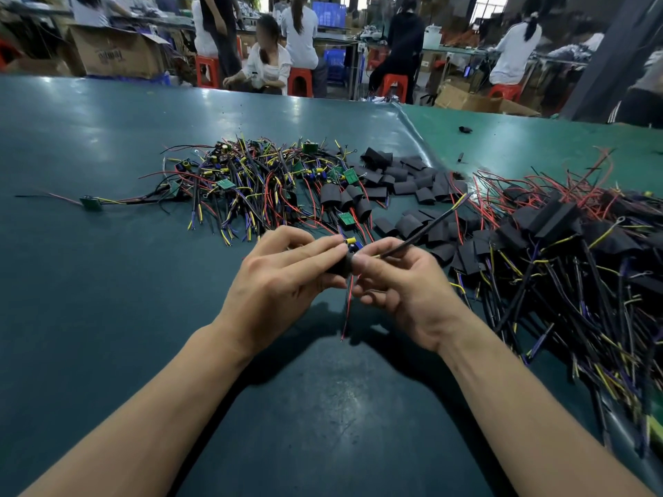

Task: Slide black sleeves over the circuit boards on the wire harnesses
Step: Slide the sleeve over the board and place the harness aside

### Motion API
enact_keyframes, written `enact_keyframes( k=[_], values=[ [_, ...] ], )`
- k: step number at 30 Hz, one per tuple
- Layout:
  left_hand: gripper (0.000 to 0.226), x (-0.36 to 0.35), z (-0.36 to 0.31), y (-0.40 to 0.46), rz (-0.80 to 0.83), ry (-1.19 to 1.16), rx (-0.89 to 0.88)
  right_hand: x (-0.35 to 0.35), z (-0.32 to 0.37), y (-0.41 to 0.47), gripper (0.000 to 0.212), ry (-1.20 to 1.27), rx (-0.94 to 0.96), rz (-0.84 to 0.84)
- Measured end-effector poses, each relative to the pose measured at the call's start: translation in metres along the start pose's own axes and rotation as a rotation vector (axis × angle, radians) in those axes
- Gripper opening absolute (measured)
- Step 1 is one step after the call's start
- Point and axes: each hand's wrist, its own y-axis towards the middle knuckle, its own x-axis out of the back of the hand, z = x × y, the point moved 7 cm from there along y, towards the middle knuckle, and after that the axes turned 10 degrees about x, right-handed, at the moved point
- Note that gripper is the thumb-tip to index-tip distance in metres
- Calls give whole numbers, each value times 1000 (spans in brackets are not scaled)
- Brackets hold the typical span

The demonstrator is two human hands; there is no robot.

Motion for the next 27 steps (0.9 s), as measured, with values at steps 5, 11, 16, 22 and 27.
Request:
enact_keyframes(
  k=[5, 11, 16, 22, 27],
  values=[
    [23, -1, -3, 1, 13, -25, 0, -4, -8, 2, 36, -16, 4, 10],
    [25, 4, 1, 1, -27, 19, 40, 4, 0, 3, 24, -102, 120, -113],
    [17, 7, 7, 0, -66, 23, 105, 56, 37, 1, 7, 25, 446, -594],
    [13, 7, 5, -1, -96, 15, 121, 85, 34, 4, 20, 304, 360, -688],
    [17, 1, 13, -3, -16, 76, 202, 67, 16, 10, 17, 29, 255, -569]
  ],
)
